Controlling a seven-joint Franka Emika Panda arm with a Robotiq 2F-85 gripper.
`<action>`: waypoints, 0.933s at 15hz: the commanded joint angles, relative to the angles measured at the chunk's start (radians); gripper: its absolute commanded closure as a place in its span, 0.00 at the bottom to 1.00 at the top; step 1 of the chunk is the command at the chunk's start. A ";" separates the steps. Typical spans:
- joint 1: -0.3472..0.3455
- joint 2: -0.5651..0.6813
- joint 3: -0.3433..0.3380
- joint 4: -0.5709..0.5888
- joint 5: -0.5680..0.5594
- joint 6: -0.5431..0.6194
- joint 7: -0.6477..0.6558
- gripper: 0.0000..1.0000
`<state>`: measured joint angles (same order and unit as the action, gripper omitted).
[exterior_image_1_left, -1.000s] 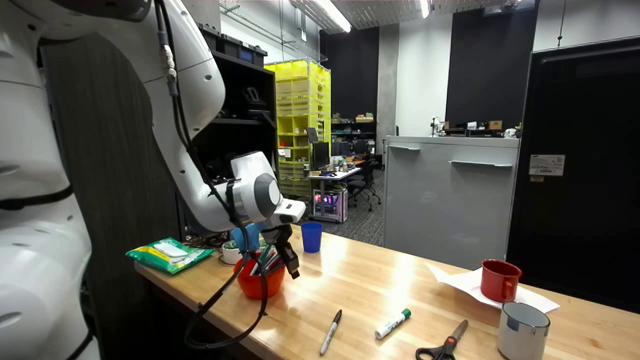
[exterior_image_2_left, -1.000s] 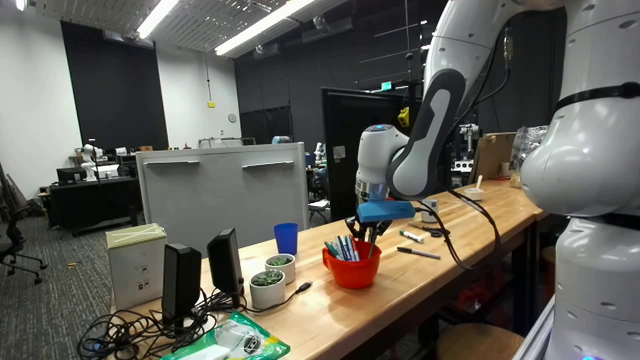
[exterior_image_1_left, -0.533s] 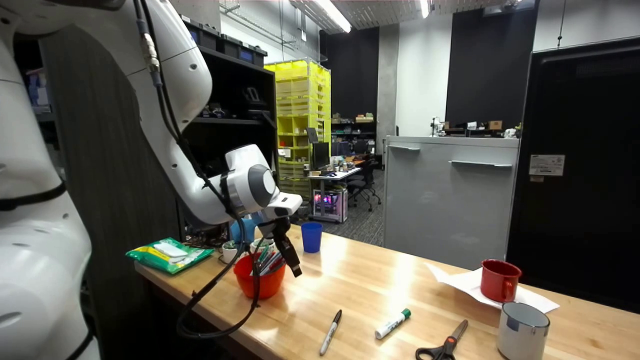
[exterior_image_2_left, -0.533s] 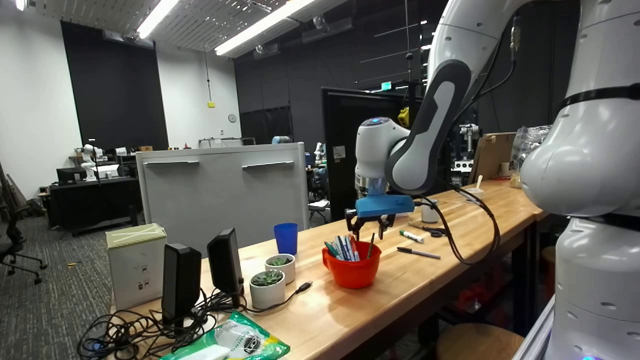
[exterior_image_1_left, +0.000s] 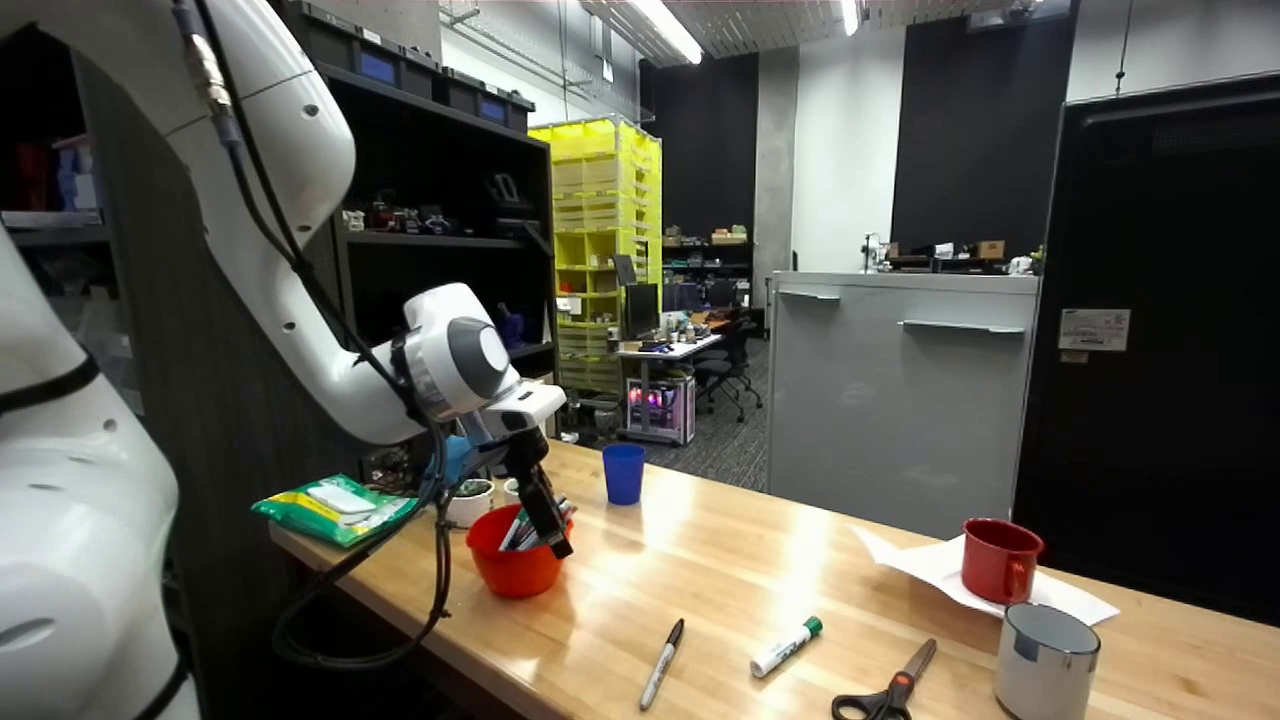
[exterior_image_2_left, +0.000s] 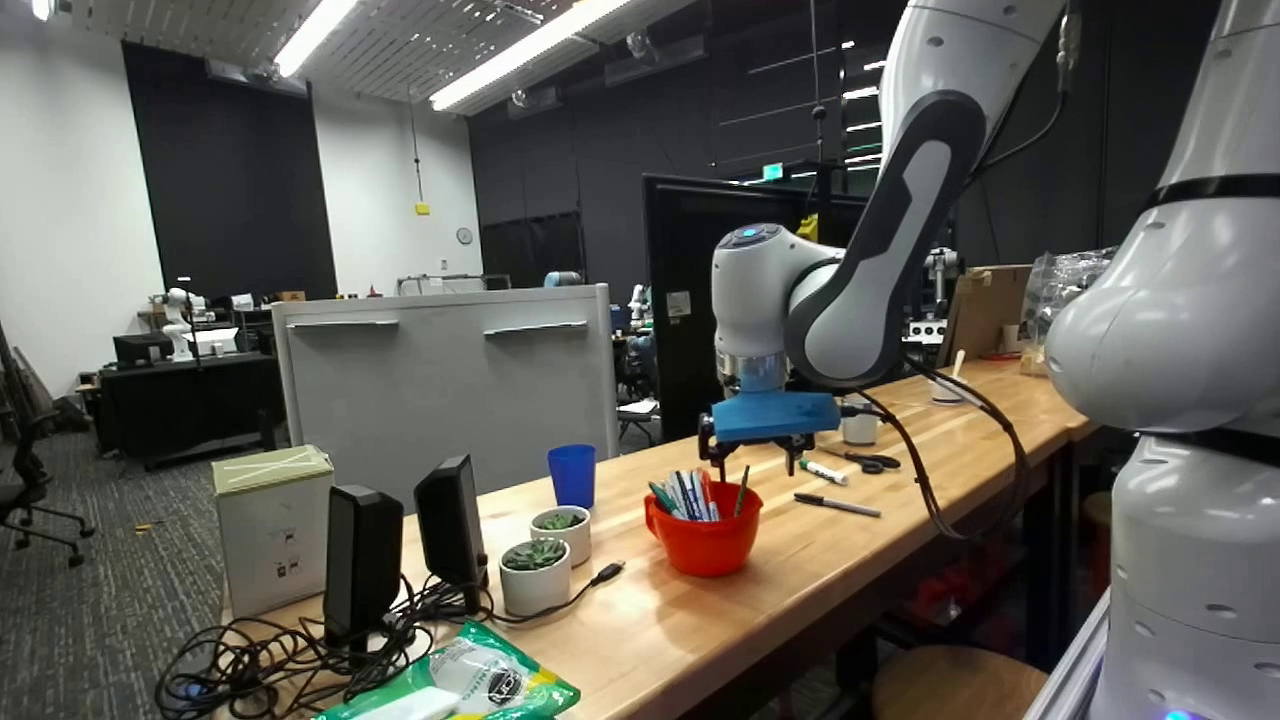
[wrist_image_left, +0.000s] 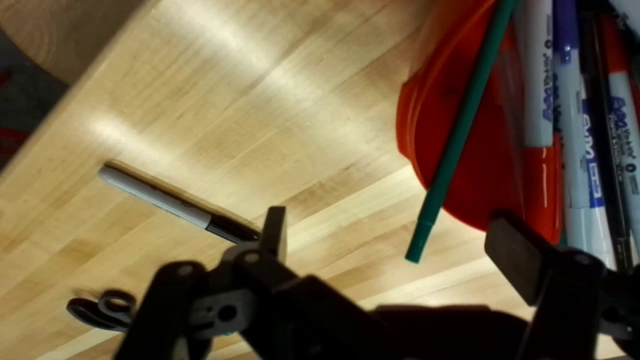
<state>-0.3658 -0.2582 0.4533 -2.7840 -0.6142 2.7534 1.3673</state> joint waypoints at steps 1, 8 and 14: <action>0.038 -0.047 0.032 0.004 -0.003 -0.083 0.110 0.00; 0.068 -0.043 0.034 0.003 -0.012 -0.136 0.182 0.00; 0.075 -0.026 0.035 0.008 -0.021 -0.171 0.213 0.00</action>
<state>-0.3020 -0.2788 0.4798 -2.7715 -0.6156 2.6081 1.5331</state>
